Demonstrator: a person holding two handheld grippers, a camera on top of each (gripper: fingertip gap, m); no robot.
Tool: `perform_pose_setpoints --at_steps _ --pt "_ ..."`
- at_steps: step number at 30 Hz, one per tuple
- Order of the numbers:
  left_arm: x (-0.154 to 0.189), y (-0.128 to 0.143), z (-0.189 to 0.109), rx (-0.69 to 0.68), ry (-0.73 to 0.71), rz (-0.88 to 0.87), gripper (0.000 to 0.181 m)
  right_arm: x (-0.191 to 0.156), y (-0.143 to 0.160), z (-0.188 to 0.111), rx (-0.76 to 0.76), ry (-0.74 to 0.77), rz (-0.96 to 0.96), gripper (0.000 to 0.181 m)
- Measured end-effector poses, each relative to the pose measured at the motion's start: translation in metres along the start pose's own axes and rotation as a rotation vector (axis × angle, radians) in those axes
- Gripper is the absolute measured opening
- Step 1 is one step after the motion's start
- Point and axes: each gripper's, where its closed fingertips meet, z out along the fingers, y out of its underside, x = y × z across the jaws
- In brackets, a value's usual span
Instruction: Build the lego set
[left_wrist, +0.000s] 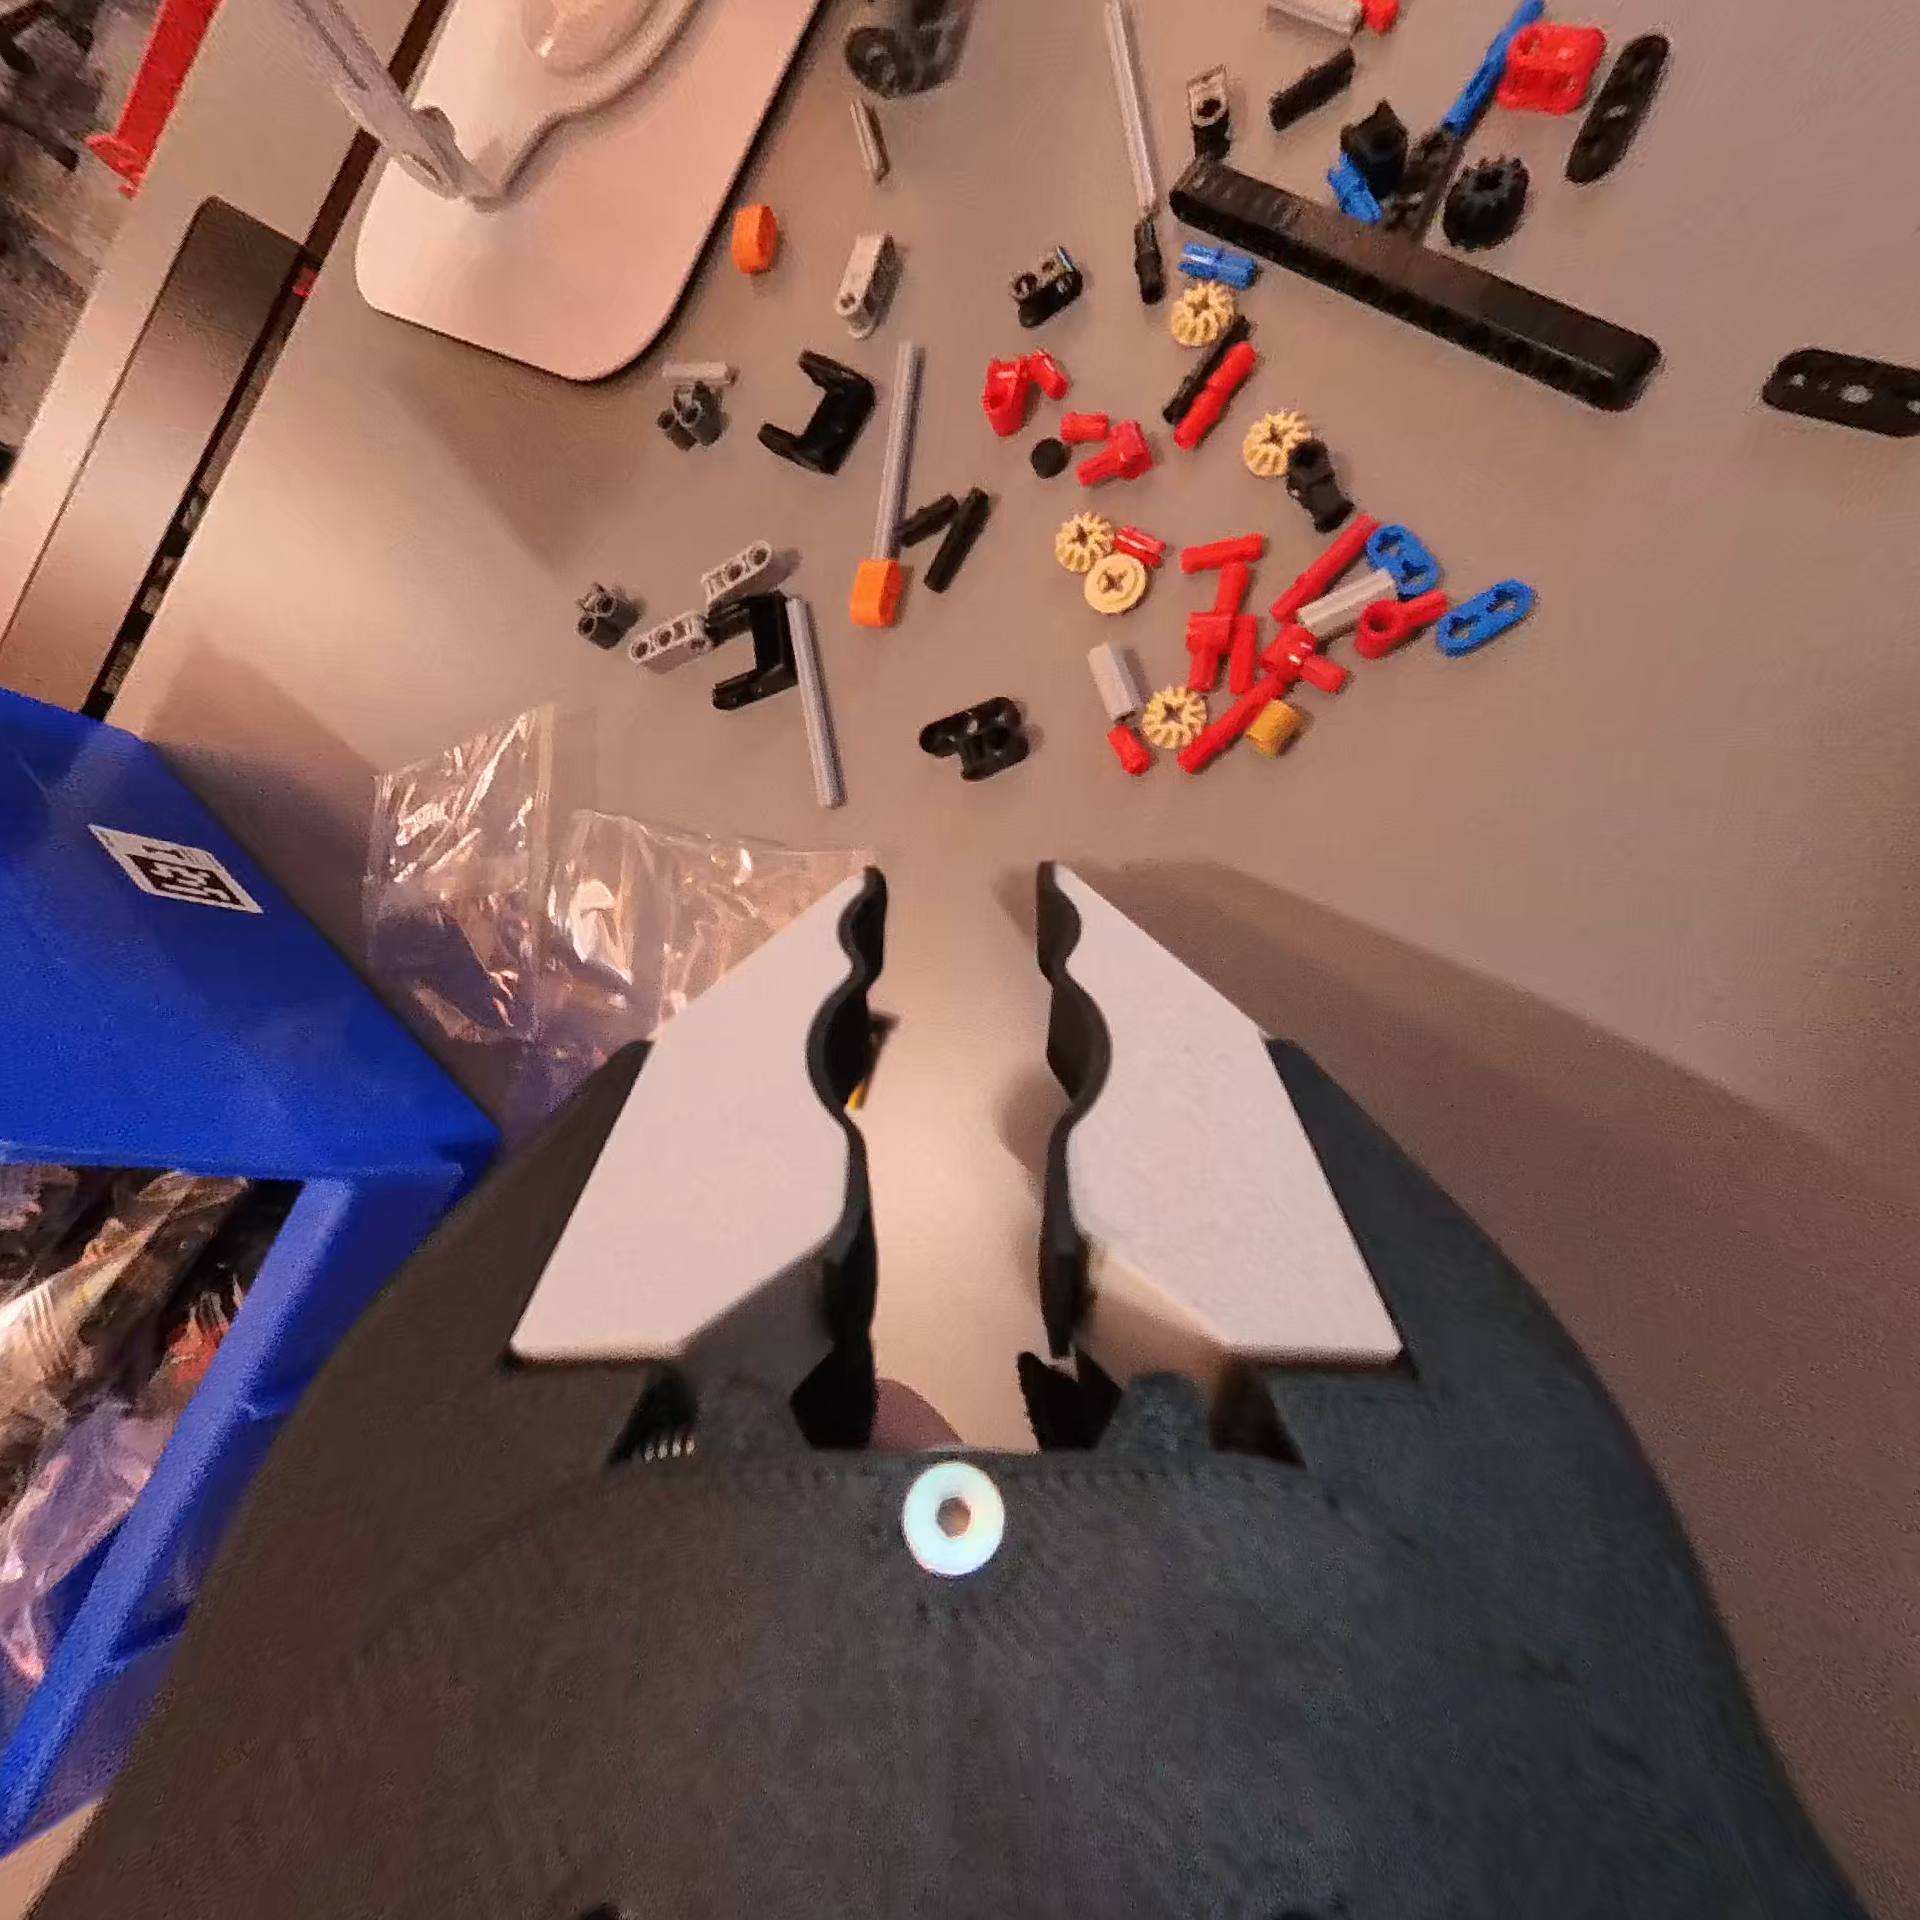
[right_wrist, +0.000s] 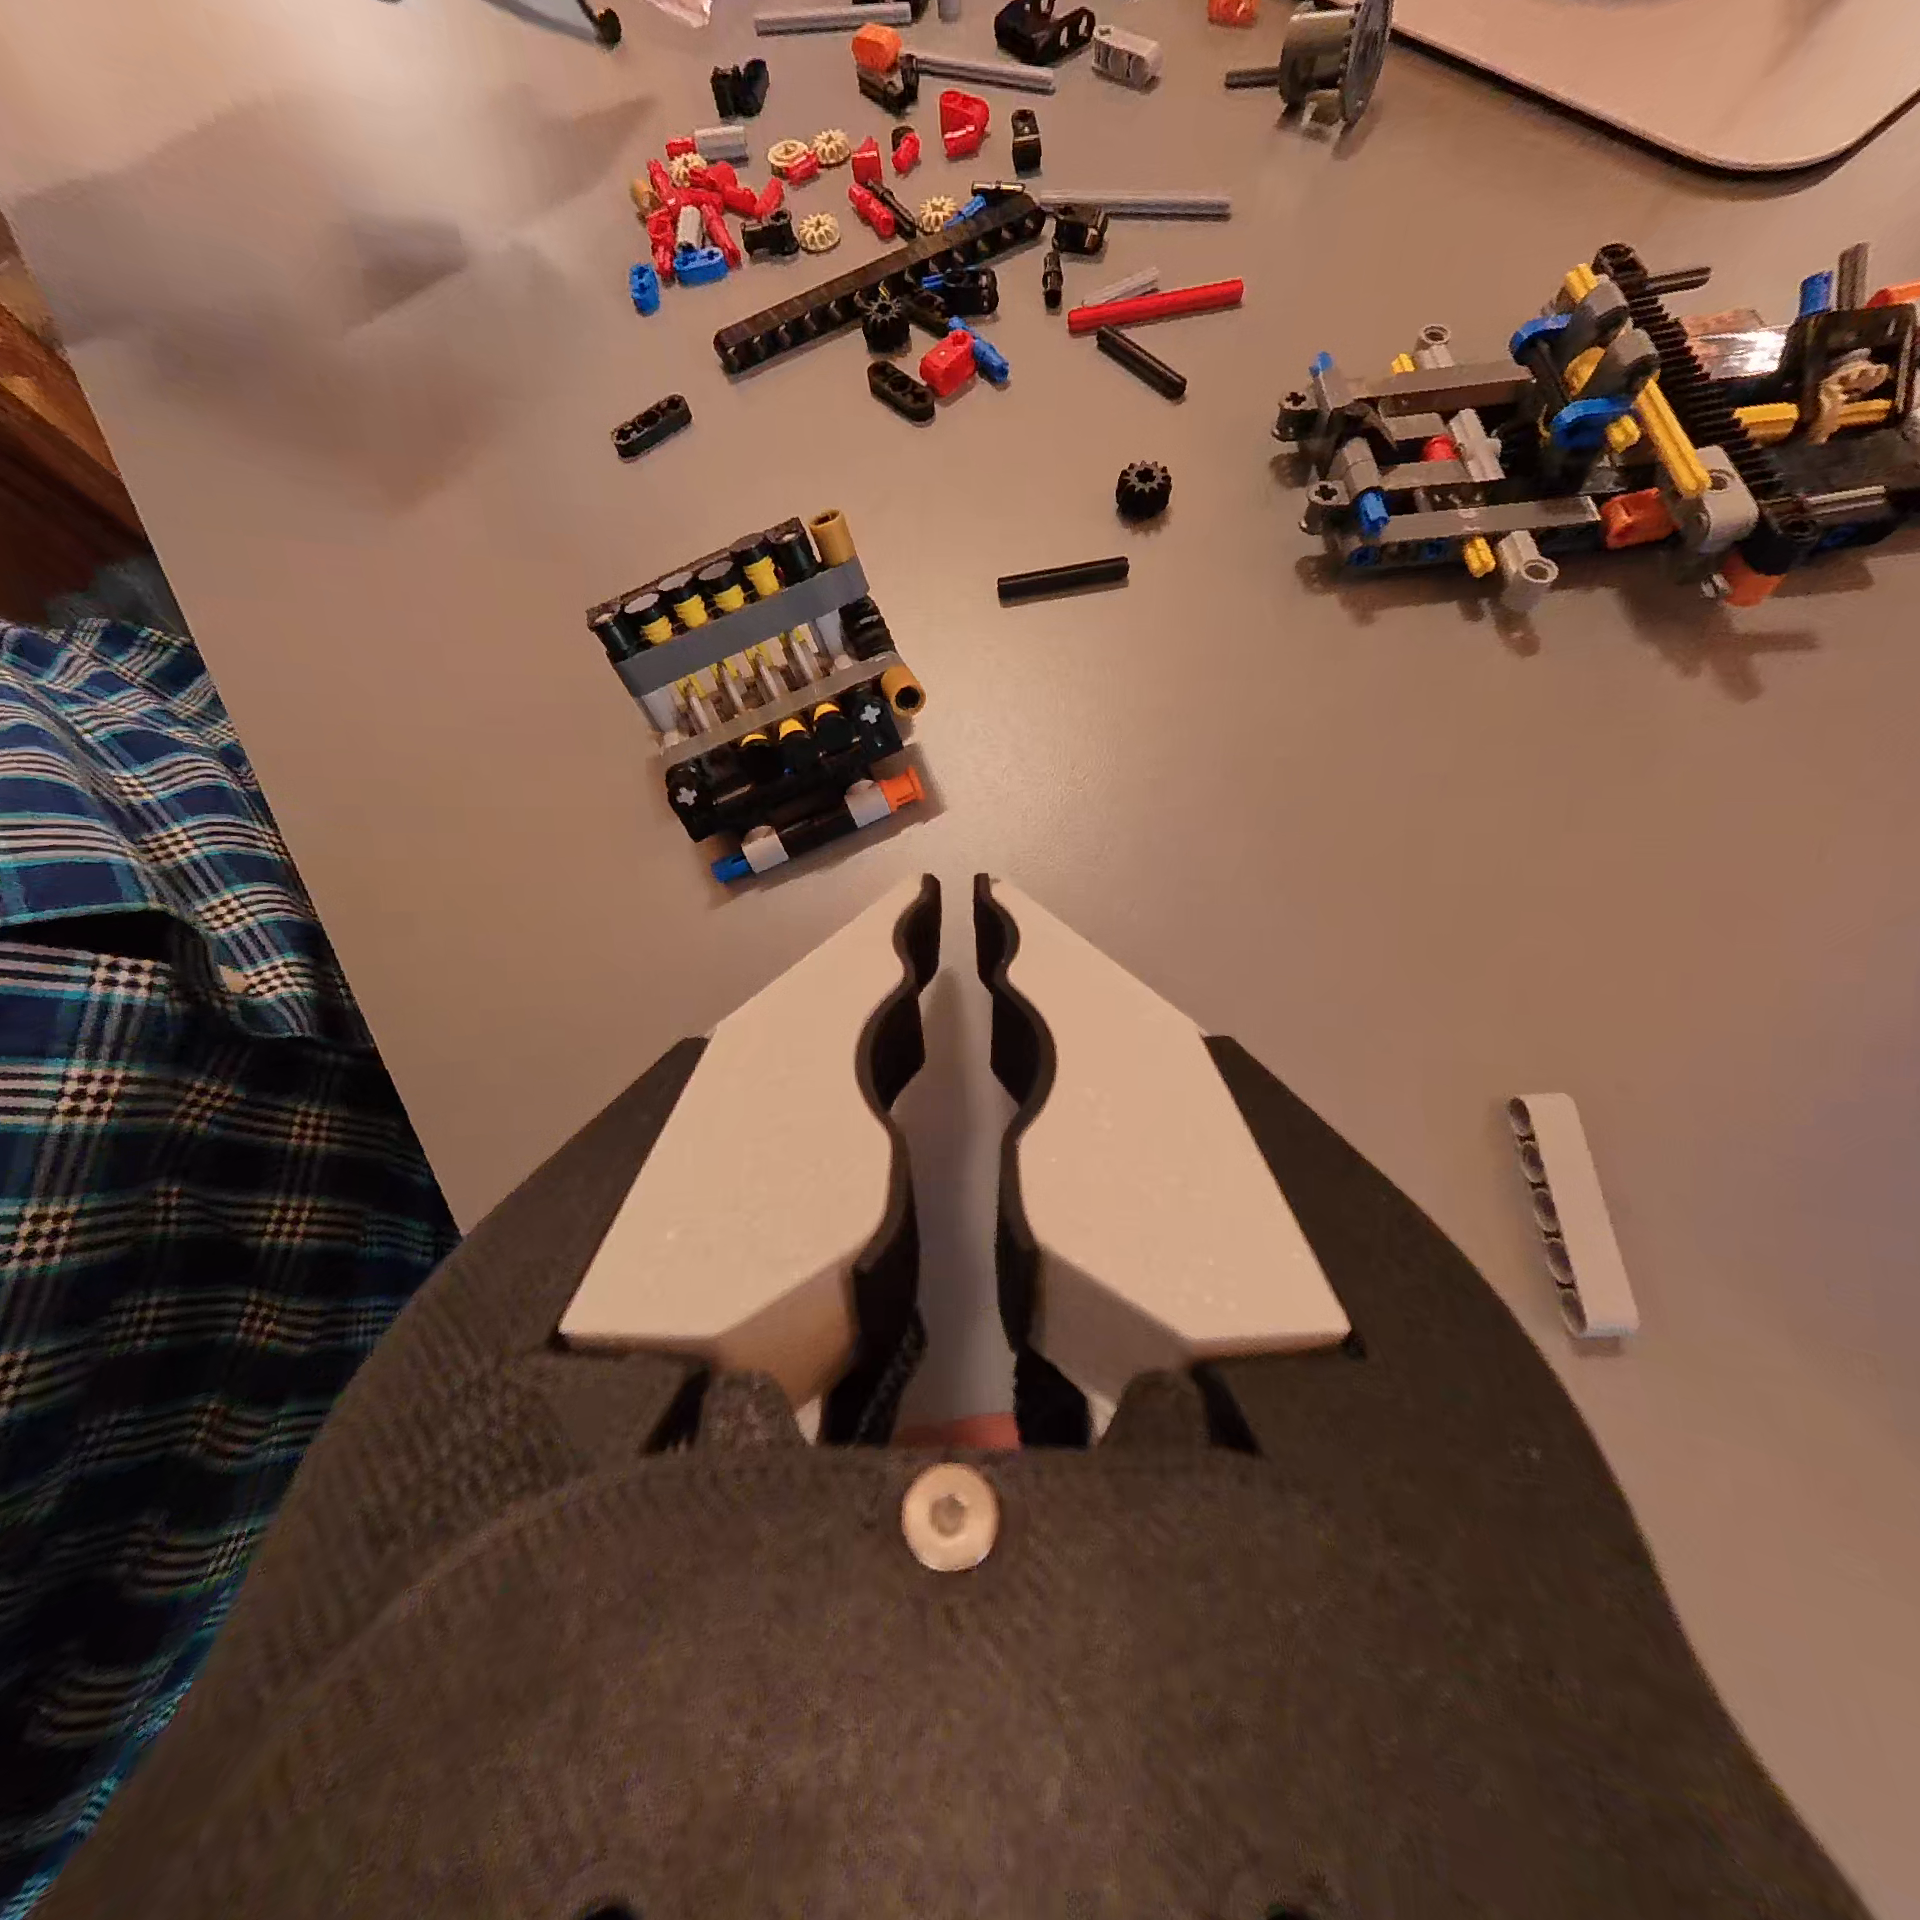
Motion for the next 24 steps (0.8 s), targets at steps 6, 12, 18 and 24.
perform_pose_setpoints --at_steps 6,12,18,24 --pt "-0.032 0.022 -0.012 -0.094 -0.011 0.039 0.019 0.001 0.002 0.002 -0.013 0.006 0.007 0.005" --pt "-0.021 0.055 -0.003 -0.196 0.052 0.043 0.016 0.002 0.002 0.003 -0.025 0.005 0.006 0.005" --pt "-0.028 0.053 0.003 -0.175 0.061 0.015 0.01 0.002 0.002 0.003 -0.022 0.012 0.004 0.005" --pt "-0.026 0.051 0.006 -0.149 0.104 0.011 0.002 0.002 0.001 0.002 -0.015 0.013 0.002 0.005"
